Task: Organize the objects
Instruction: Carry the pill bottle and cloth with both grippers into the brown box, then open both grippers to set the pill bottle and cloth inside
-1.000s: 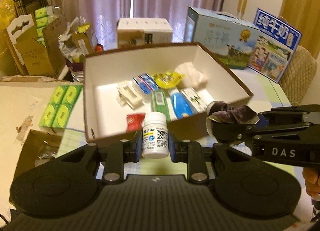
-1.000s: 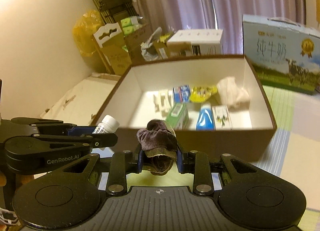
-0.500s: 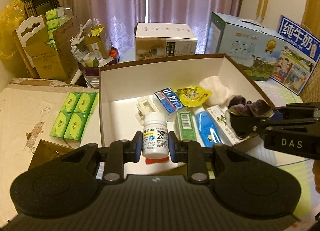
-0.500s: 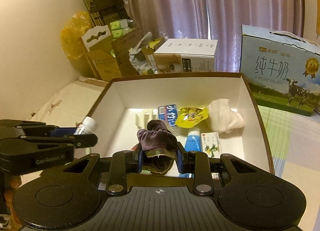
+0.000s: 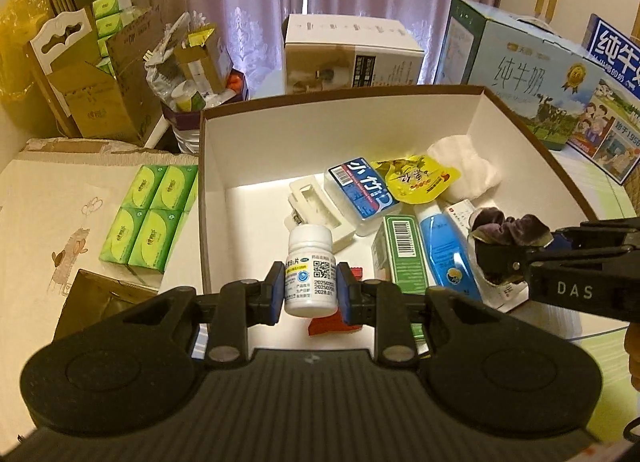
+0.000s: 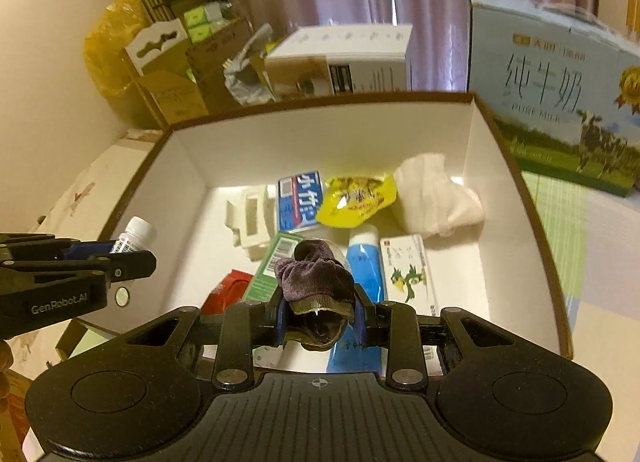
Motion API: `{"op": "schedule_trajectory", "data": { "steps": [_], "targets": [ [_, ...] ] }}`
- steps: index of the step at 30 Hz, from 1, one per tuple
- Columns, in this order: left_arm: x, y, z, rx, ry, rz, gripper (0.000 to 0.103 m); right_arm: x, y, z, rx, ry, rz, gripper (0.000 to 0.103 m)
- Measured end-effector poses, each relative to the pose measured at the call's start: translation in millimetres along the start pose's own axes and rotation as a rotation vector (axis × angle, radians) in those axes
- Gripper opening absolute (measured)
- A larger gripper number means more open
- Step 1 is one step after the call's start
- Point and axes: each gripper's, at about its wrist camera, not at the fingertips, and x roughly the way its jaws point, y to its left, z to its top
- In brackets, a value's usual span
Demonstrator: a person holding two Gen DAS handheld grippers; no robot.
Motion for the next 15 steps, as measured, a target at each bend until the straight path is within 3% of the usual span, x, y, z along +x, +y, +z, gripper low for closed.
{"op": "schedule_trajectory", "data": {
  "steps": [7,11,13,15],
  "targets": [
    [8.8,3.5,1.4,-0.003,0.015,0.005,0.022,14.6,-3.6,-2.1,0.020,0.057,0.000,0.028],
    [10.8,4.7,2.7,-0.006,0.018,0.007,0.022,15.9,-3.6,-1.6,0.032,0.046,0.009,0.029],
    [12.1,5.3,3.0,-0.009,0.020,0.008,0.022,15.0,-3.1,0.1,0.039,0.033,0.008,0.032],
    [13.2,5.7,2.9,-0.010,0.022,0.009,0.022,13.9,-2.8,2.0,0.047,0.017,0.001,0.043]
  ]
}}
